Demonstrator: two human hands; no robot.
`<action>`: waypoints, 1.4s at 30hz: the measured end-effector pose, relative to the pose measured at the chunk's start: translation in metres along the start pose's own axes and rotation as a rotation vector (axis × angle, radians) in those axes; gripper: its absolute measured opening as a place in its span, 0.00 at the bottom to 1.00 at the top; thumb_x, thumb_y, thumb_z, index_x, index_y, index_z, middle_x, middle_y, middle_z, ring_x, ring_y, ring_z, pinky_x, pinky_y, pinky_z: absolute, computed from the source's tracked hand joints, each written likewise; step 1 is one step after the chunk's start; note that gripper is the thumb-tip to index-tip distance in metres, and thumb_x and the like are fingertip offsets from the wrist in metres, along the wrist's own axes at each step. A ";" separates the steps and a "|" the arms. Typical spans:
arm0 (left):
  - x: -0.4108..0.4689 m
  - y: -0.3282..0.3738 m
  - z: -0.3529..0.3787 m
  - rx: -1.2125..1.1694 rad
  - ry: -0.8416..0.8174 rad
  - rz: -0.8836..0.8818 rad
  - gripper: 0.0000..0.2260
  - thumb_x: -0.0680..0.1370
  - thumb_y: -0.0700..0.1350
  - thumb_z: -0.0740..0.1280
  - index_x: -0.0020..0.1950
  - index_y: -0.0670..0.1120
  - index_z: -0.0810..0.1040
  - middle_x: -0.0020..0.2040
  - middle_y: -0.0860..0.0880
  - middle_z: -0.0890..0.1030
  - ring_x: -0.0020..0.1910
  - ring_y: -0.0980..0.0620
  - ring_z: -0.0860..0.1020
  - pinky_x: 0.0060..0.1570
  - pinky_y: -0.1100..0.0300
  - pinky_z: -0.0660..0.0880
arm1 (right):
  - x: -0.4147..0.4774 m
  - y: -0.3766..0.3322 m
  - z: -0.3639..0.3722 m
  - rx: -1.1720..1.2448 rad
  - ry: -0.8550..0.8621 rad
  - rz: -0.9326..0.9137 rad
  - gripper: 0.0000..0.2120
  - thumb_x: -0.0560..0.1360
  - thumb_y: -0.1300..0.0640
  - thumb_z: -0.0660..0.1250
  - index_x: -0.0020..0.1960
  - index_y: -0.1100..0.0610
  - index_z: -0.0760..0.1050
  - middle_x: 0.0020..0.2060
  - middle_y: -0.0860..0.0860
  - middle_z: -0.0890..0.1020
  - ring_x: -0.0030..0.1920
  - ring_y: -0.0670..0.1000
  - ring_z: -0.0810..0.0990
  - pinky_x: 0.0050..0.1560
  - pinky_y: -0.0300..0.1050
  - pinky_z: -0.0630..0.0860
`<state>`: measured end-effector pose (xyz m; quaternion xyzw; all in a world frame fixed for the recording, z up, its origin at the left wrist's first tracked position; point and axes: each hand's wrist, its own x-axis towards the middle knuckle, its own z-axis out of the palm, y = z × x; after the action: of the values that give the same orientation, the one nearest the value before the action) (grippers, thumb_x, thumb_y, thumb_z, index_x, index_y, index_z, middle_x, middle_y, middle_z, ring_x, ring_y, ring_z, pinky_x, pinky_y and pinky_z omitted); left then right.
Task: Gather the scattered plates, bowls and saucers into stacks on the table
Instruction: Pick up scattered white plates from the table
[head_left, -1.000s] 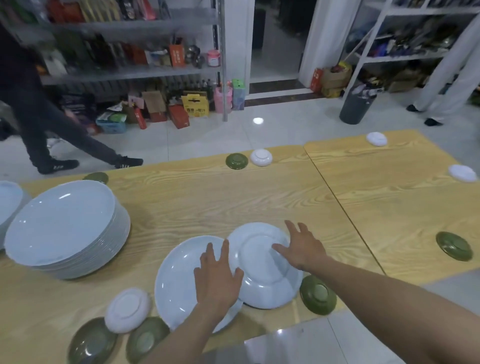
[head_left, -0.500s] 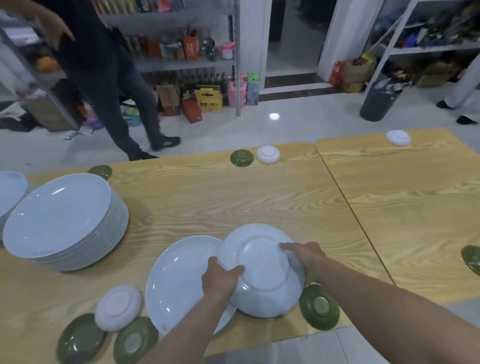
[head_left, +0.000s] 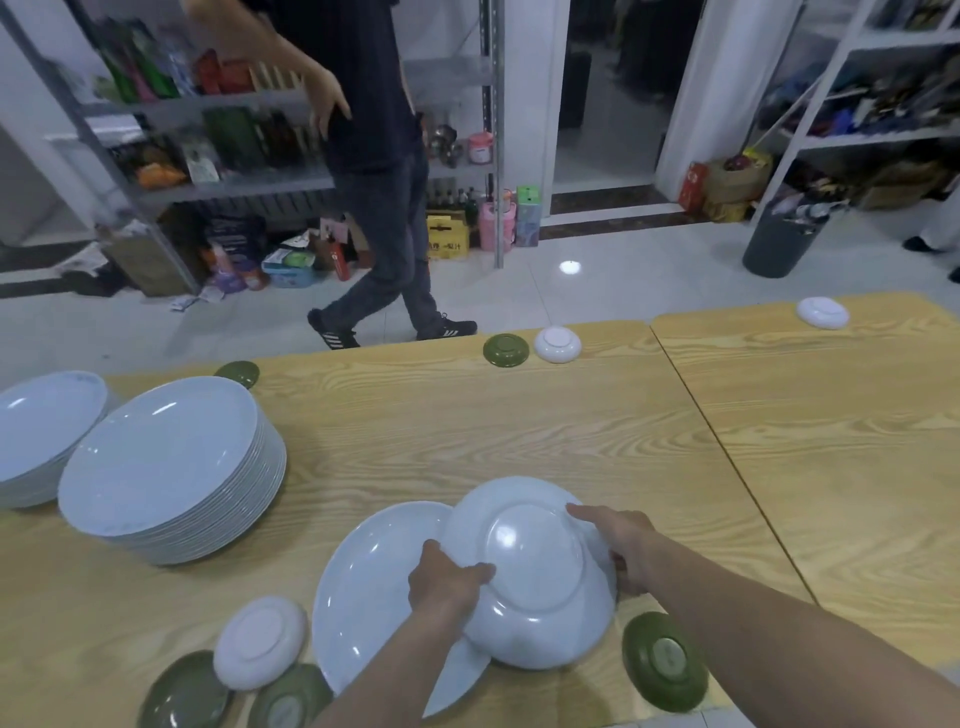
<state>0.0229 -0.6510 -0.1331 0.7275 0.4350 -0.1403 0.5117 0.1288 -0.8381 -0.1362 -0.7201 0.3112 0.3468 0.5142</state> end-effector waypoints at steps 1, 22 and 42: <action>0.001 -0.002 0.000 -0.002 -0.001 0.002 0.26 0.72 0.48 0.75 0.63 0.45 0.66 0.52 0.49 0.72 0.49 0.47 0.72 0.54 0.51 0.75 | 0.000 0.001 0.001 -0.008 0.008 -0.002 0.30 0.57 0.47 0.82 0.53 0.61 0.79 0.44 0.59 0.84 0.43 0.59 0.84 0.50 0.56 0.82; 0.019 -0.007 -0.015 0.057 -0.020 0.028 0.22 0.71 0.51 0.76 0.57 0.48 0.68 0.55 0.48 0.76 0.53 0.45 0.76 0.55 0.46 0.78 | 0.003 0.006 0.022 -0.033 0.086 -0.033 0.24 0.62 0.47 0.78 0.51 0.60 0.77 0.47 0.58 0.83 0.46 0.61 0.83 0.52 0.58 0.81; 0.033 -0.018 -0.031 -0.068 -0.050 -0.016 0.21 0.71 0.48 0.76 0.56 0.47 0.66 0.56 0.48 0.75 0.54 0.43 0.77 0.55 0.43 0.78 | 0.008 0.008 0.033 0.068 -0.035 0.012 0.28 0.56 0.53 0.84 0.49 0.62 0.76 0.45 0.59 0.83 0.45 0.62 0.83 0.50 0.64 0.80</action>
<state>0.0212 -0.6064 -0.1522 0.7026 0.4325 -0.1475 0.5454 0.1211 -0.8098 -0.1542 -0.6941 0.3181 0.3515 0.5418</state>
